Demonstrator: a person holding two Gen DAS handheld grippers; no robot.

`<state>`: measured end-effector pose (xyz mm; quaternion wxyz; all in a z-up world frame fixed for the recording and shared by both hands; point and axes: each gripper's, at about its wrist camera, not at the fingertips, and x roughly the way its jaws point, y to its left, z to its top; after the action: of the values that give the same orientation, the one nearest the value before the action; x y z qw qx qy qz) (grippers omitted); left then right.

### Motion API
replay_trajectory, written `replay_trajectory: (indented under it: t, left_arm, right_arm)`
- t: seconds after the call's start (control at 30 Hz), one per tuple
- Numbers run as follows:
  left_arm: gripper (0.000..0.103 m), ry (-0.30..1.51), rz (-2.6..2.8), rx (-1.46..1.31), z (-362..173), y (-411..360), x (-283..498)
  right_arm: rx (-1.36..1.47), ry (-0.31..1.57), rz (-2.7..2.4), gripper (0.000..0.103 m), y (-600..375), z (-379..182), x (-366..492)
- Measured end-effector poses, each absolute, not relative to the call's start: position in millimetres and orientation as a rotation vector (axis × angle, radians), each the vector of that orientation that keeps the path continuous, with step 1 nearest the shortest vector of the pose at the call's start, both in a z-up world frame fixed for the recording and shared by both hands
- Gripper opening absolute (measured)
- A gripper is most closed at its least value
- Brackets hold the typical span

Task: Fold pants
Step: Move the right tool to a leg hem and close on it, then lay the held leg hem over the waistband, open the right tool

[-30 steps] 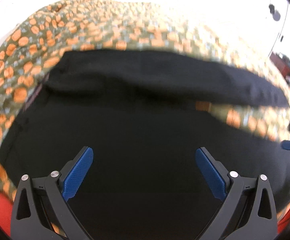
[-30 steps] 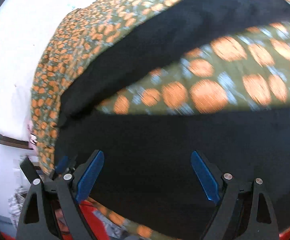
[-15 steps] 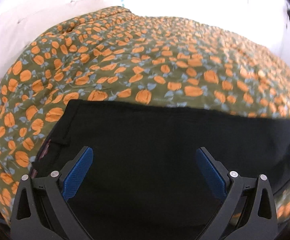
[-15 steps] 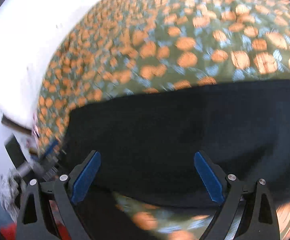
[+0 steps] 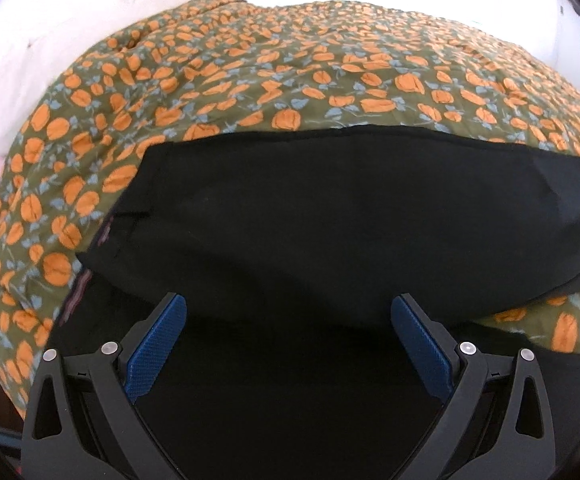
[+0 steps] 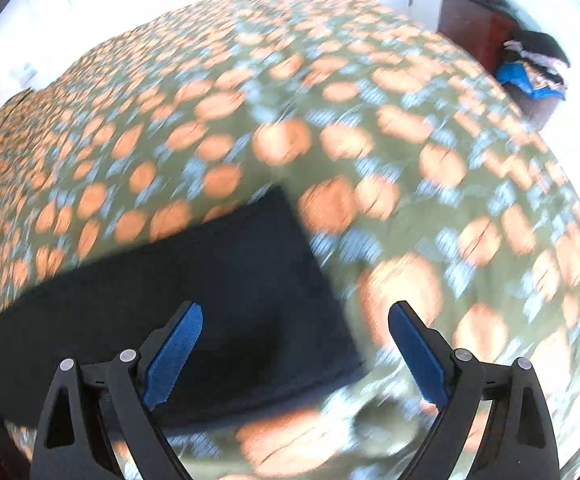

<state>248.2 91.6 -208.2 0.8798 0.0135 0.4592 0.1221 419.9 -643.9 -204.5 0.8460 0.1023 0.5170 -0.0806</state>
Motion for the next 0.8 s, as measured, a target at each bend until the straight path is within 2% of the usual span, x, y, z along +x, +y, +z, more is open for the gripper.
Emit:
replay_trajectory:
  t: [0.13, 0.17, 0.2, 0.23, 0.27, 0.4, 0.6, 0.7, 0.8]
  left_arm:
    - [0.102, 0.961, 0.252, 0.027, -195, 81, 239]
    - [0.102, 0.954, 0.253, 0.034, -192, 80, 235]
    - [0.102, 0.95, 0.251, 0.042, -190, 79, 231]
    - [0.102, 0.95, 0.248, 0.053, -189, 78, 226]
    - [0.102, 0.952, 0.247, 0.067, -189, 77, 223]
    - [0.102, 0.966, 0.243, 0.11, -194, 74, 209]
    - [0.102, 0.967, 0.234, 0.061, -197, 72, 194]
    - [0.102, 0.95, 0.255, 0.06, -203, 74, 196]
    - [0.102, 0.966, 0.272, 0.053, -213, 81, 206]
  right_arm:
    - [0.286, 1.143, -0.174, 0.094, -648, -219, 458]
    - [0.274, 1.153, -0.186, 0.09, -649, -224, 462]
    - [0.27, 1.163, -0.193, 0.079, -651, -228, 464]
    - [0.285, 1.161, -0.186, 0.034, -653, -230, 464]
    - [0.306, 1.146, -0.168, 0.008, -654, -229, 460]
    - [0.283, 1.036, -0.108, 0.007, -659, -200, 415]
    - [0.145, 0.846, 0.046, 0.006, -632, -126, 261]
    - [0.117, 0.825, 0.033, 0.006, -619, -127, 167]
    - [0.066, 0.867, -0.029, 0.006, -613, -151, 116]
